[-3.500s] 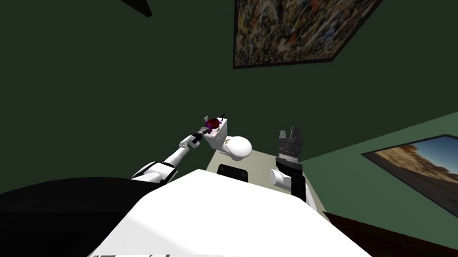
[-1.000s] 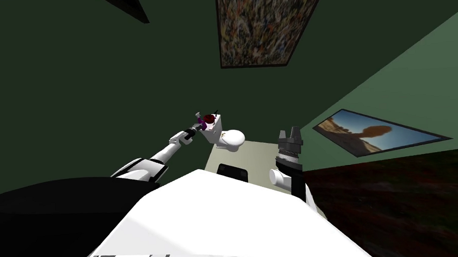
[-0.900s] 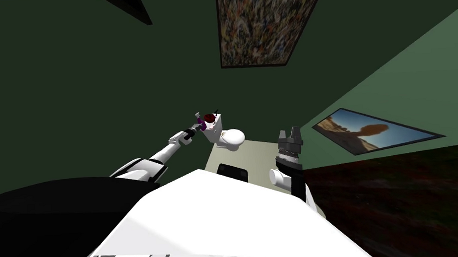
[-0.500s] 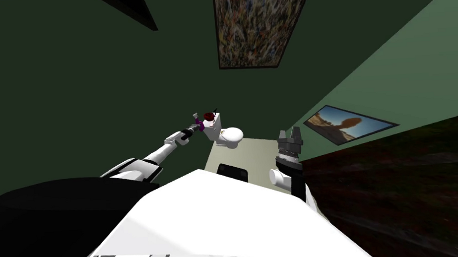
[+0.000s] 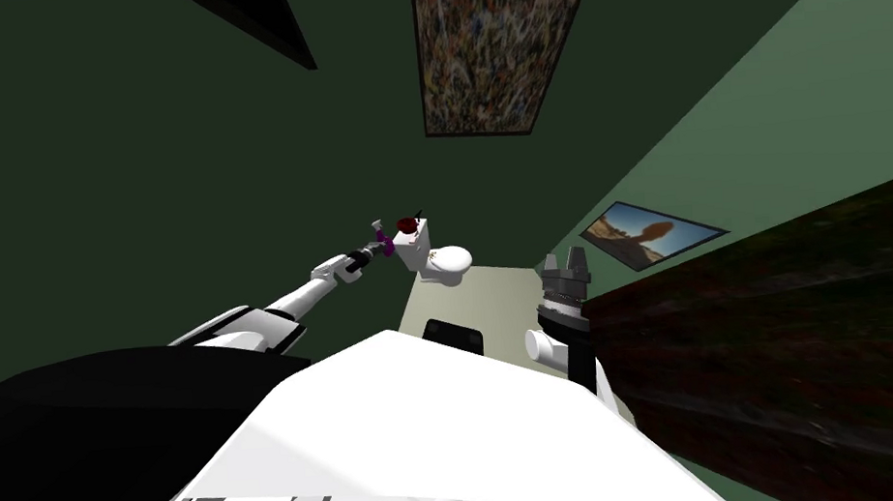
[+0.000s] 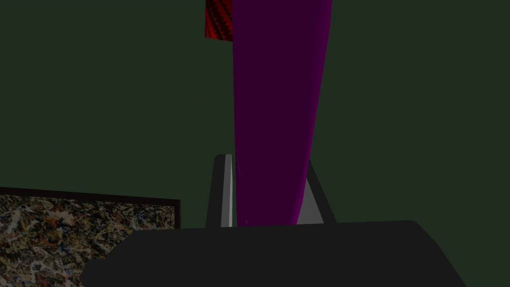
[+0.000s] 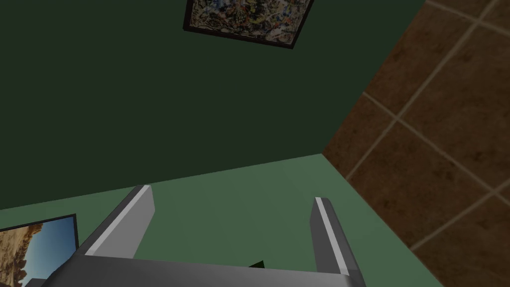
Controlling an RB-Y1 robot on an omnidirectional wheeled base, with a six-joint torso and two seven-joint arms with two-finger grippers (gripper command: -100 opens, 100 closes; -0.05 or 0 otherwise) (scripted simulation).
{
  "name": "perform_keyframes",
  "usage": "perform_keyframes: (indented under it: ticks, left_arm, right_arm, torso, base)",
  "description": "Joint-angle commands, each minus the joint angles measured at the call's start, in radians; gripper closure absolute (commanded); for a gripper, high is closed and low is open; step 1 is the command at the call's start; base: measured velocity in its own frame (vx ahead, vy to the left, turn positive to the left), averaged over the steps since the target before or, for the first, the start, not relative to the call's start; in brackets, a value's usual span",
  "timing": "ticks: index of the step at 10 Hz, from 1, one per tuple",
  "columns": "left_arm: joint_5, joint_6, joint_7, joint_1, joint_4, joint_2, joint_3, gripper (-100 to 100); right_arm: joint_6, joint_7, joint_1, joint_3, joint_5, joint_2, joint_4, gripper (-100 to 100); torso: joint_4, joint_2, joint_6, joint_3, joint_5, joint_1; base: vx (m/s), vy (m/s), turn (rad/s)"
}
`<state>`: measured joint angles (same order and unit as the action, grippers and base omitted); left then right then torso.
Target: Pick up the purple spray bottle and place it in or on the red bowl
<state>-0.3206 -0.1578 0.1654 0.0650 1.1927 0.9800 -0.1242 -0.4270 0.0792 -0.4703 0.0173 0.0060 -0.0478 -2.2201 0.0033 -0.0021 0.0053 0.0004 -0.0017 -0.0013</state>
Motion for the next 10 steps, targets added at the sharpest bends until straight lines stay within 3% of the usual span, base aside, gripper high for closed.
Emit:
perform_keyframes:
  ticks: [1, 4, 5, 6, 7, 8, 9, 10]
  left_arm:
    - [0.022, -0.001, -0.028, -0.009, -0.007, 0.050, -0.018, 100]
    - [0.068, -0.007, -0.083, -0.020, -0.018, 0.132, -0.053, 100]
    - [0.068, -0.007, -0.083, -0.020, -0.018, 0.154, -0.053, 100]
    - [0.094, -0.010, -0.113, -0.025, -0.023, 0.191, -0.073, 100]
    - [0.094, -0.010, -0.113, -0.025, -0.023, 0.211, -0.073, 100]
    - [0.122, -0.012, -0.144, -0.028, -0.028, 0.251, -0.095, 100]
    - [0.122, -0.012, -0.144, -0.028, -0.028, 0.271, -0.095, 100]
    - [0.151, -0.014, -0.176, -0.031, -0.032, 0.308, -0.117, 100]
  right_arm:
    - [0.000, 0.000, 0.000, 0.000, 0.000, 0.000, 0.000, 0]
    - [0.000, 0.000, 0.000, 0.000, 0.000, 0.000, 0.000, 0]
    - [0.000, 0.000, 0.000, 0.000, 0.000, 0.000, 0.000, 0]
    - [0.000, 0.000, 0.000, 0.000, 0.000, 0.000, 0.000, 0]
    - [0.000, 0.000, 0.000, 0.000, 0.000, 0.000, 0.000, 0]
    - [0.000, 0.000, 0.000, 0.000, 0.000, 0.000, 0.000, 0]
    - [0.000, 0.000, 0.000, 0.000, 0.000, 0.000, 0.000, 0]
    - [0.000, 0.000, 0.000, 0.000, 0.000, 0.000, 0.000, 0]
  torso:
    - [0.000, 0.000, 0.000, 0.000, 0.000, 0.000]
    - [0.000, -0.006, 0.002, -0.003, -0.001, 0.000]
    - [0.000, -0.005, 0.002, -0.002, -0.001, 0.000]
    - [0.000, -0.007, 0.002, -0.003, -0.001, 0.000]
    - [-0.001, -0.008, 0.003, -0.004, -0.001, 0.000]
    - [0.000, -0.010, 0.002, -0.005, -0.001, 0.000]
    - [-0.001, -0.009, 0.003, -0.005, -0.001, 0.000]
    - [-0.001, -0.010, 0.002, -0.005, -0.001, 0.000]
  base:
    - [-0.149, 0.003, -0.096]
    - [-0.093, 0.007, -0.126]
    - [-0.051, 0.006, -0.076]
    - [-0.037, 0.009, -0.120]
    - [-0.020, 0.004, -0.064]
    - [-0.041, 0.007, -0.127]
    - [-0.028, 0.006, -0.090]
    - [-0.032, 0.007, -0.107]
